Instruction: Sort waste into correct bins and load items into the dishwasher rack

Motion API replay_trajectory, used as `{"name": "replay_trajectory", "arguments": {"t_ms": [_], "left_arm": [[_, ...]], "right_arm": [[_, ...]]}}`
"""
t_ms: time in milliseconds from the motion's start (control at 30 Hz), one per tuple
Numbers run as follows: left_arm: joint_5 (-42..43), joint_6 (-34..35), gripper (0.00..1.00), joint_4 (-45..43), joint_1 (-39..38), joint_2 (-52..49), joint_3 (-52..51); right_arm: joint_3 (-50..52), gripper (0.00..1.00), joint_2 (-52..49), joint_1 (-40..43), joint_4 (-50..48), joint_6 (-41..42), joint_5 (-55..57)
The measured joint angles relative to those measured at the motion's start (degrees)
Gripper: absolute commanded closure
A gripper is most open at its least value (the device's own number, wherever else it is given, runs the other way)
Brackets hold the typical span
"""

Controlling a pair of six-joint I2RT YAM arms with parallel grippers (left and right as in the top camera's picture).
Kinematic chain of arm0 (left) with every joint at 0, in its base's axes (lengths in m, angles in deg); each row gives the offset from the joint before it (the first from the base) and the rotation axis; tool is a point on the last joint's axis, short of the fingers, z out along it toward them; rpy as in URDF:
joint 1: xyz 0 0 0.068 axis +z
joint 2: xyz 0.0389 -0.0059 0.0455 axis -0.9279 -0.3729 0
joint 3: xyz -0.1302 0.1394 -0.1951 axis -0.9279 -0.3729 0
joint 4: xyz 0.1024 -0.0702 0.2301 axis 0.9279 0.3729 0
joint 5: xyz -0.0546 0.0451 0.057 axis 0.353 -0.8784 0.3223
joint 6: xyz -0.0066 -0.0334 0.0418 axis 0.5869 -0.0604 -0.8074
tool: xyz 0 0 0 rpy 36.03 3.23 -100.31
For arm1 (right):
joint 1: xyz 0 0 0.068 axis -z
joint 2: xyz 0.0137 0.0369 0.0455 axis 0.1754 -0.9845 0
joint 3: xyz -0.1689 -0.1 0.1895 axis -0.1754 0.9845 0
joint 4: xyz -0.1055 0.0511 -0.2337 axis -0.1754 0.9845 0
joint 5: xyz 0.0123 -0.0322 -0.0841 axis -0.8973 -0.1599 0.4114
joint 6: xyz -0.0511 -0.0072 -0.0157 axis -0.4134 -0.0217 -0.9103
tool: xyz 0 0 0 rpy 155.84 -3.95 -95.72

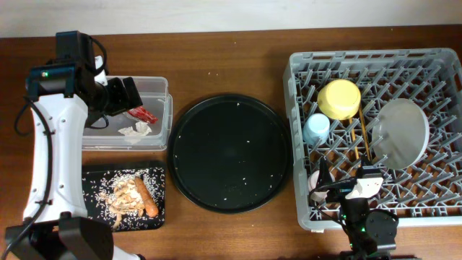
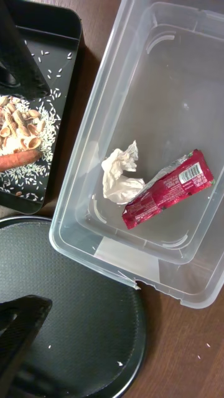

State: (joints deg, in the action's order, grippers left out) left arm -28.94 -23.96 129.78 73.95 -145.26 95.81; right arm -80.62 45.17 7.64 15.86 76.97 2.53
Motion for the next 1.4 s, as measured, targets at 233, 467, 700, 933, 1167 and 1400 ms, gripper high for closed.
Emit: {"name": "replay_trajectory", "arguments": {"t_ms": [233, 467, 700, 933, 1167, 1400], "left_arm": [[0.00, -0.02, 0.01, 0.00, 0.00, 0.00, 0.00], [-0.02, -0.02, 0.01, 0.00, 0.00, 0.00, 0.00], [0.00, -0.02, 0.01, 0.00, 0.00, 0.00, 0.00], [0.00, -0.02, 0.01, 0.00, -0.07, 11.65, -0.87], [-0.02, 0.00, 0.01, -0.26, -0.11, 36.28, -3.28], [-0.37, 0.00, 0.01, 0.00, -0.11, 55.49, -31.32]], "right_arm": [[0.00, 0.02, 0.00, 0.00, 0.00, 0.02, 0.00], [0.00, 0.02, 0.00, 0.00, 0.00, 0.07, 0.00], [0.00, 0.02, 0.00, 0.00, 0.00, 0.04, 0.00], [0.00, 0.02, 0.00, 0.00, 0.00, 0.04, 0.02], [0.00, 0.02, 0.00, 0.00, 0.02, 0.04, 0.17], [0.00, 0.01, 0.11, 0.00, 0.02, 0.02, 0.44]]}}
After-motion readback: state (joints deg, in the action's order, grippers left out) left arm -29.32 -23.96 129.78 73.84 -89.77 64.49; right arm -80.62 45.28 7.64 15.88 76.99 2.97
